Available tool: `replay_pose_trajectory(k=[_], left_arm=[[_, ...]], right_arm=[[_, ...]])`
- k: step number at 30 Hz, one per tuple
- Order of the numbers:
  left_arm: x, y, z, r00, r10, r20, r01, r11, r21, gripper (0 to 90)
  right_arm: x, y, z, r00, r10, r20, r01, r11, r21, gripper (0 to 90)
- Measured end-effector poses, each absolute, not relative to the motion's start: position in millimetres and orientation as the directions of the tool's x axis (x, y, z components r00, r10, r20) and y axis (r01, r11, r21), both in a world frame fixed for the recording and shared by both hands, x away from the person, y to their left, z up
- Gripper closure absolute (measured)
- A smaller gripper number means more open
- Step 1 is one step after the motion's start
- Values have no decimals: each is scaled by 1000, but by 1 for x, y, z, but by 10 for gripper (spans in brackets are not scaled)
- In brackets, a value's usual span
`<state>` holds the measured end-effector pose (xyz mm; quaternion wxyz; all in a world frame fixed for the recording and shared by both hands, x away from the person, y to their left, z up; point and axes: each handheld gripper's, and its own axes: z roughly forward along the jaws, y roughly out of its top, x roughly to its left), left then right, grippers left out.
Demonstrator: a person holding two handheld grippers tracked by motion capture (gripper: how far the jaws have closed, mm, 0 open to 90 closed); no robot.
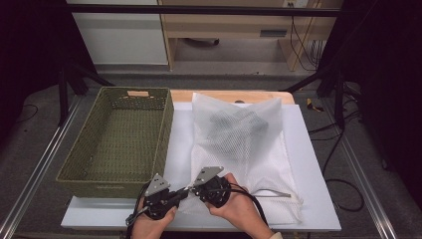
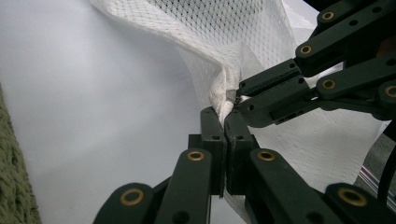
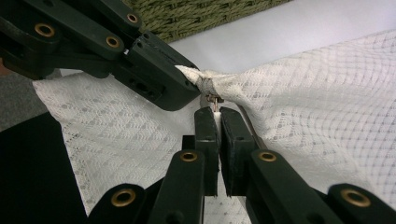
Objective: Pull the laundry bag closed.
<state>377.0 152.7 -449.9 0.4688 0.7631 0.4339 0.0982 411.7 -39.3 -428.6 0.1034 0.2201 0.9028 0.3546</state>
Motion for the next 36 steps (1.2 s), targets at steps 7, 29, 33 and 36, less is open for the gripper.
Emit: replay_pose_trajectory(k=[7, 29, 33, 36], left_arm=[[376, 152, -448, 607, 759, -235, 548, -185, 816, 894], [367, 142, -443, 618, 768, -171, 494, -210, 844, 897], [367, 141, -445, 620, 768, -158, 493, -225, 841, 897], [369, 142, -445, 630, 762, -151, 507, -256, 823, 897]], right_arm=[[413, -37, -424, -873, 487, -24, 344, 649, 679, 872], [417, -48, -421, -820, 556, 133, 490, 563, 666, 873], [416, -46, -424, -821, 560, 109, 483, 581, 655, 873], [416, -45, -423, -824, 560, 86, 469, 588, 659, 873]])
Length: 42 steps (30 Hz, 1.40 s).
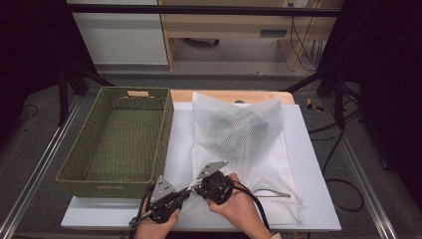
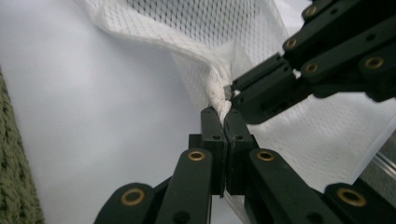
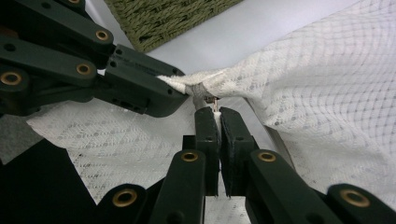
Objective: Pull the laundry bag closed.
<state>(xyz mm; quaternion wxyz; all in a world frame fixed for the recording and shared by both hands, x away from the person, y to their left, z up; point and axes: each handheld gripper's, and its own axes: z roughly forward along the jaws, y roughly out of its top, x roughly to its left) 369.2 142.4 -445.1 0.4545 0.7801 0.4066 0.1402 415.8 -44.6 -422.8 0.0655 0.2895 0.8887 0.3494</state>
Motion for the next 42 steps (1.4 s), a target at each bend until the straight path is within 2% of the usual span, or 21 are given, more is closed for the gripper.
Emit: replay_pose_trajectory(k=[5, 12, 20, 37, 42], left_arm=[[372, 144, -449, 630, 763, -145, 539, -295, 789, 896], [376, 143, -448, 646, 751, -136, 534, -318, 783, 891], [378, 142, -438, 680, 724, -120, 516, -356, 779, 738], [388, 145, -436, 698, 707, -114, 519, -390, 761, 798], [390, 145, -437, 698, 706, -122, 523, -386, 760, 864]], right_arm=[[412, -38, -422, -831, 555, 41, 445, 618, 648, 873], [410, -36, -420, -838, 546, 13, 427, 641, 638, 872], [411, -34, -413, -845, 535, -9, 410, 659, 631, 872], [412, -33, -416, -851, 525, 7, 415, 663, 623, 871], [412, -33, -416, -853, 521, 10, 412, 664, 624, 871]])
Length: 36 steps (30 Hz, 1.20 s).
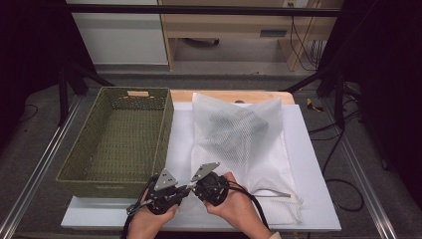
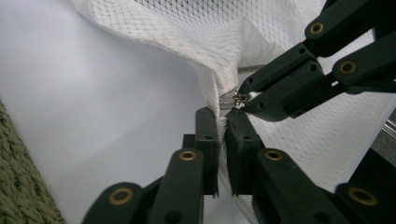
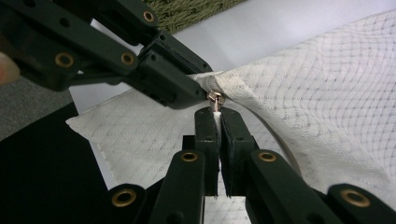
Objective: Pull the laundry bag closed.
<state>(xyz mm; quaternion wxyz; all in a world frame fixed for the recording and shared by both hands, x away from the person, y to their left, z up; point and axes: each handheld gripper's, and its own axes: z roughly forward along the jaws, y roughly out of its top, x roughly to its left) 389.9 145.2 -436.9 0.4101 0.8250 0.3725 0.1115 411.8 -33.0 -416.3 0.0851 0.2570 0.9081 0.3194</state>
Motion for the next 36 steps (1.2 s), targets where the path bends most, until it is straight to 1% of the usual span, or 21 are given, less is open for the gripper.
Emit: replay_pose_trajectory(k=[5, 8, 10, 16, 23, 26, 30, 34, 36], left_arm=[[385, 144, -436, 688, 719, -94, 506, -383, 773, 887], [383, 143, -434, 681, 728, -78, 496, -381, 780, 889], [382, 145, -433, 675, 733, -88, 499, -365, 786, 890], [378, 147, -429, 671, 735, -95, 495, -350, 795, 891], [374, 146, -431, 666, 739, -100, 492, -335, 803, 892], [373, 146, -430, 671, 736, -90, 485, -344, 804, 891], [372, 151, -432, 655, 749, -101, 495, -324, 807, 891], [374, 154, -439, 652, 749, -118, 508, -316, 802, 890], [374, 154, -440, 652, 748, -123, 510, -313, 801, 889]], right_arm=[[413, -33, -417, -842, 539, 20, 430, 647, 629, 872], [413, -32, -417, -824, 565, 49, 466, 625, 626, 872], [414, -32, -416, -817, 572, 71, 481, 610, 630, 873], [413, -33, -415, -810, 580, 84, 489, 589, 643, 873], [414, -37, -423, -800, 595, 78, 505, 599, 622, 873], [414, -43, -428, -803, 594, 54, 489, 603, 630, 873], [417, -51, -439, -797, 603, 28, 484, 611, 626, 873], [408, -55, -445, -819, 574, -11, 430, 625, 651, 872], [406, -56, -448, -825, 566, -11, 418, 623, 661, 871]])
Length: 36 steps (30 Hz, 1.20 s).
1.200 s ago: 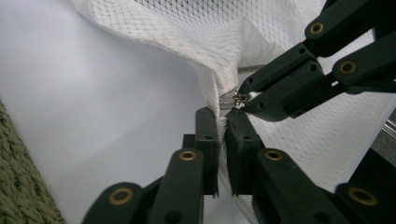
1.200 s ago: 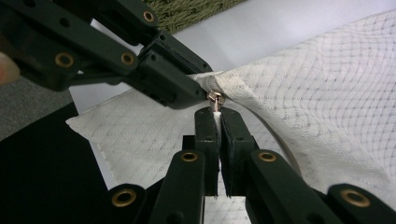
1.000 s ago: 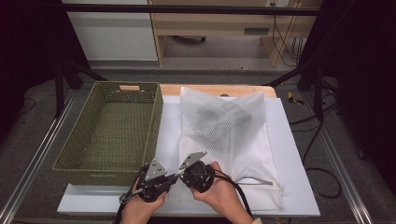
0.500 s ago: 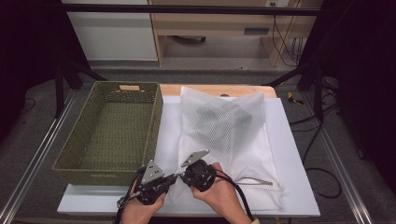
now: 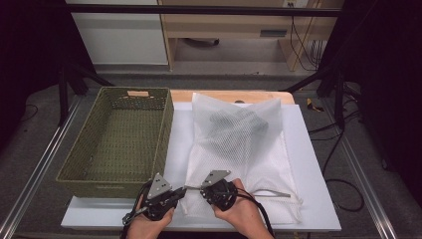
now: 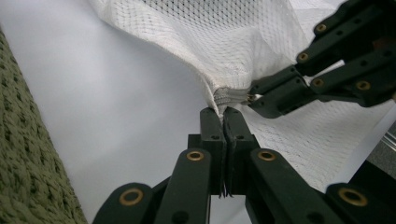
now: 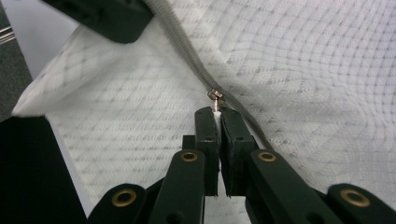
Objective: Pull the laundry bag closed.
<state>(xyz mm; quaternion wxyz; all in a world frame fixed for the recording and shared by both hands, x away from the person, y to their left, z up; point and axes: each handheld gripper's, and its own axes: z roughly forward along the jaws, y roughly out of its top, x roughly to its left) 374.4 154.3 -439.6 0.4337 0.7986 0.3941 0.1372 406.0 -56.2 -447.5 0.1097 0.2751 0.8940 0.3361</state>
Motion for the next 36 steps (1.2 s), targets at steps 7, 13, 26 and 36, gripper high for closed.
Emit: replay_pose_trajectory(k=[7, 13, 26, 36], left_arm=[[373, 151, -445, 637, 761, -122, 512, -300, 805, 889], [372, 153, -443, 634, 763, -124, 510, -292, 809, 889], [372, 152, -446, 629, 767, -125, 510, -286, 811, 888], [372, 151, -447, 628, 769, -119, 511, -292, 808, 887]], right_arm=[[410, -63, -450, -822, 569, 35, 442, 597, 670, 871], [410, -72, -449, -808, 588, 35, 465, 599, 652, 872], [411, -89, -450, -793, 607, 57, 488, 576, 655, 871], [410, -91, -451, -794, 604, 67, 495, 580, 647, 871]])
